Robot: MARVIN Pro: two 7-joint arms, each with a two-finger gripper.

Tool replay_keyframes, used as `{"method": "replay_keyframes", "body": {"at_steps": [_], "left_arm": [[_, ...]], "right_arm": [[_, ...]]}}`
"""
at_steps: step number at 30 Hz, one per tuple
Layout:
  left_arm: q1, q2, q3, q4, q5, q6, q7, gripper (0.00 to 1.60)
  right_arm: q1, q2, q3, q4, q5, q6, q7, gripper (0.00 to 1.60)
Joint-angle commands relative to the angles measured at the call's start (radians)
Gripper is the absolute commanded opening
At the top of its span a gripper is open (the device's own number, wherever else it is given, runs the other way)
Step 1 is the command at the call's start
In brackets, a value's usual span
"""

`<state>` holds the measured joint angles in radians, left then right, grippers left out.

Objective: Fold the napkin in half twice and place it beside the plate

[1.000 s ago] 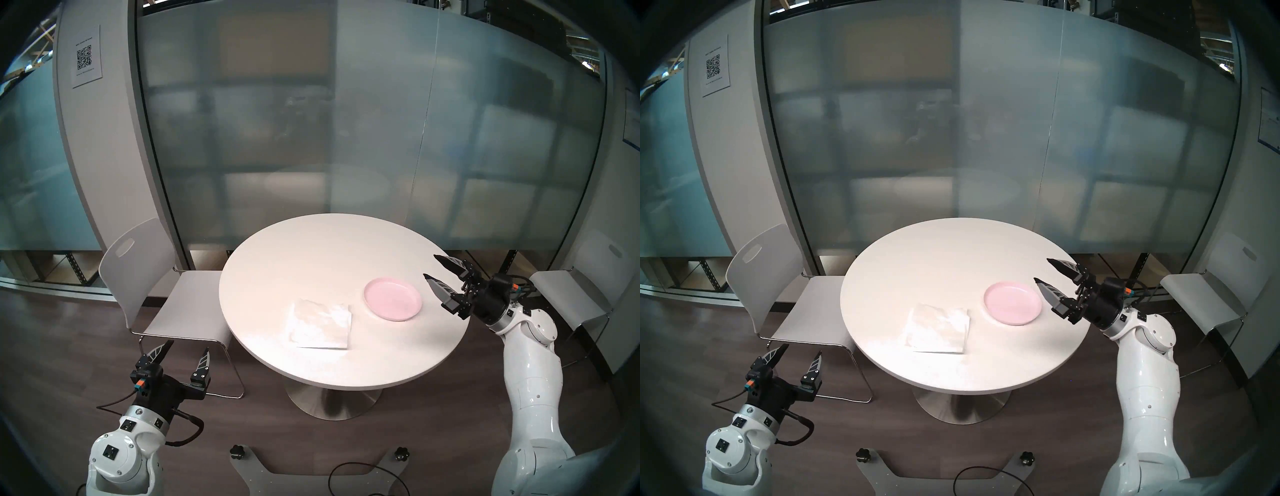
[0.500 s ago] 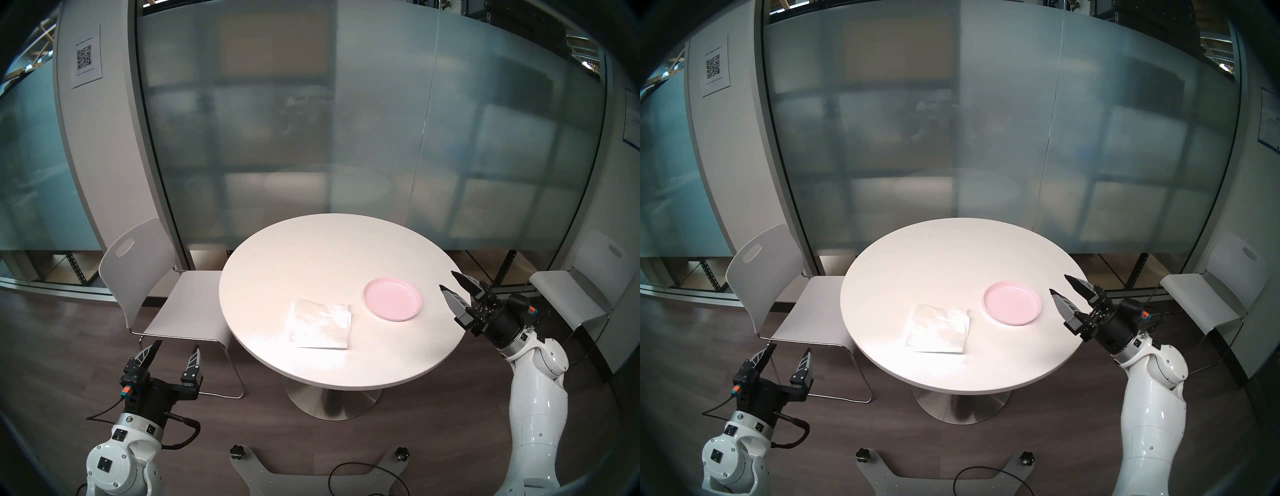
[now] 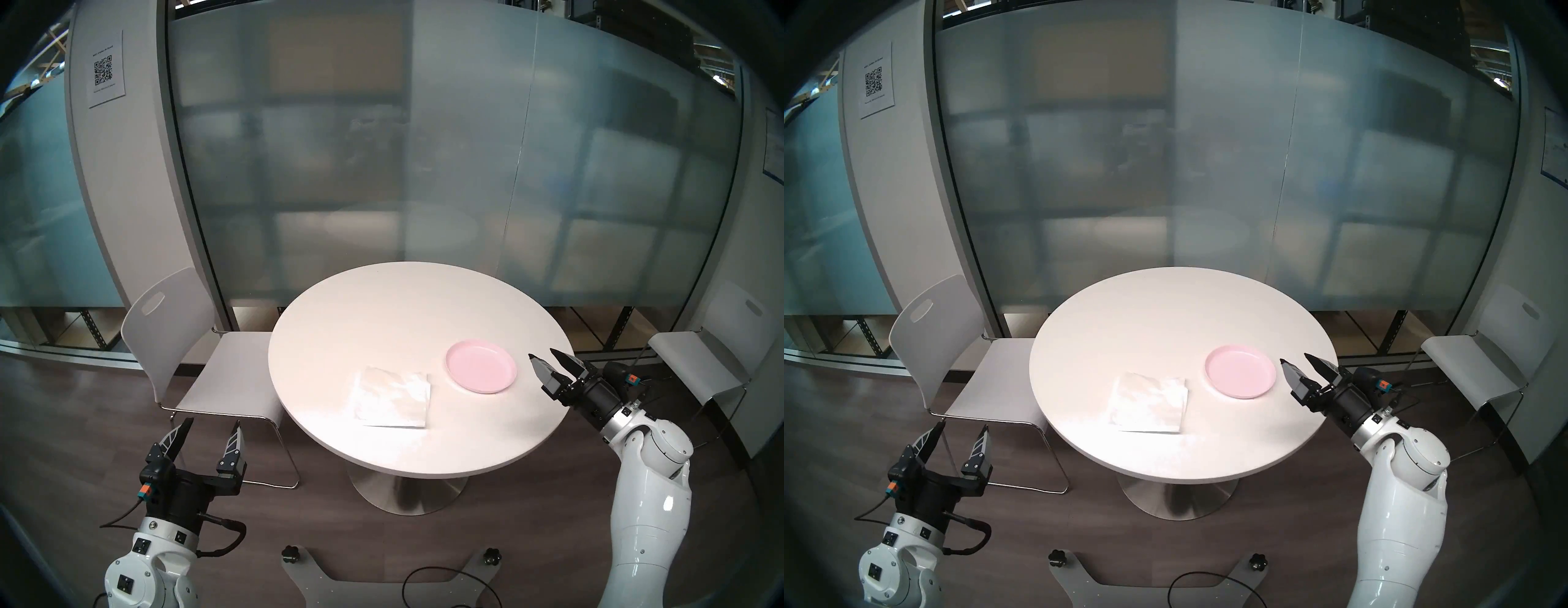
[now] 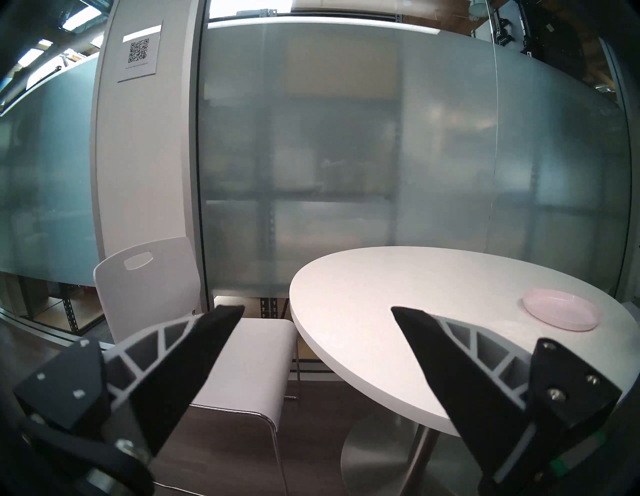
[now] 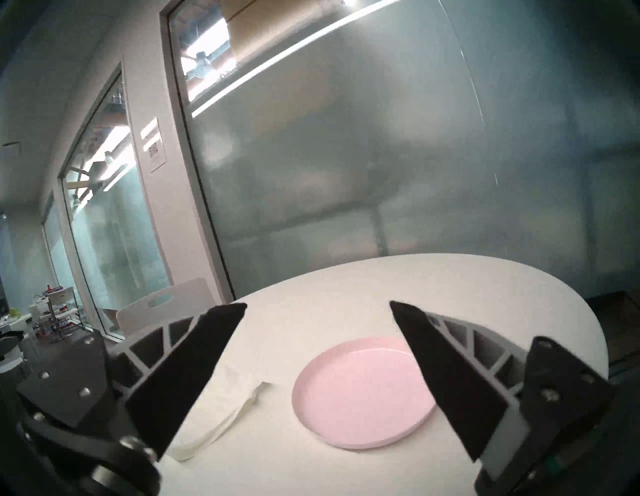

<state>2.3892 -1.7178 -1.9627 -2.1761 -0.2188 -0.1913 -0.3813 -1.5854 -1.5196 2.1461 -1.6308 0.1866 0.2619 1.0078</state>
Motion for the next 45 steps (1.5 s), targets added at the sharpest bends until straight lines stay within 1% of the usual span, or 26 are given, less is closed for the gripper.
{"method": "replay_keyframes", "body": {"at_steps": [1,4,7,11,20,24,34,45], "left_arm": [[0.001,-0.004,-0.011,-0.018,-0.015,-0.024,-0.005,1.6],[-0.002,-0.005,-0.014,-0.015,-0.017,-0.025,-0.009,1.6],[-0.004,-0.005,-0.018,-0.013,-0.017,-0.025,-0.012,1.6],[-0.008,-0.005,-0.025,-0.009,-0.018,-0.027,-0.017,1.6],[-0.011,-0.007,-0.047,-0.007,-0.032,-0.027,-0.03,1.6],[-0.011,-0.008,-0.057,-0.003,-0.039,-0.028,-0.036,1.6],[-0.016,-0.013,-0.081,0.006,-0.054,-0.028,-0.048,1.6],[-0.047,-0.016,-0.108,0.027,-0.055,-0.022,-0.037,1.6]], "right_arm": [[0.051,-0.002,-0.023,0.011,-0.043,0.016,-0.068,1.6],[0.066,0.002,-0.026,0.033,-0.055,0.025,-0.081,1.6],[0.086,0.012,-0.034,0.069,-0.069,0.018,-0.088,1.6],[0.128,0.026,-0.048,0.127,-0.094,0.012,-0.108,1.6],[0.183,0.056,-0.082,0.188,-0.147,0.022,-0.137,1.6],[0.21,0.071,-0.094,0.237,-0.178,0.008,-0.16,1.6],[0.248,0.074,-0.099,0.308,-0.2,-0.02,-0.182,1.6],[0.29,0.084,-0.124,0.397,-0.225,-0.052,-0.207,1.6]]}}
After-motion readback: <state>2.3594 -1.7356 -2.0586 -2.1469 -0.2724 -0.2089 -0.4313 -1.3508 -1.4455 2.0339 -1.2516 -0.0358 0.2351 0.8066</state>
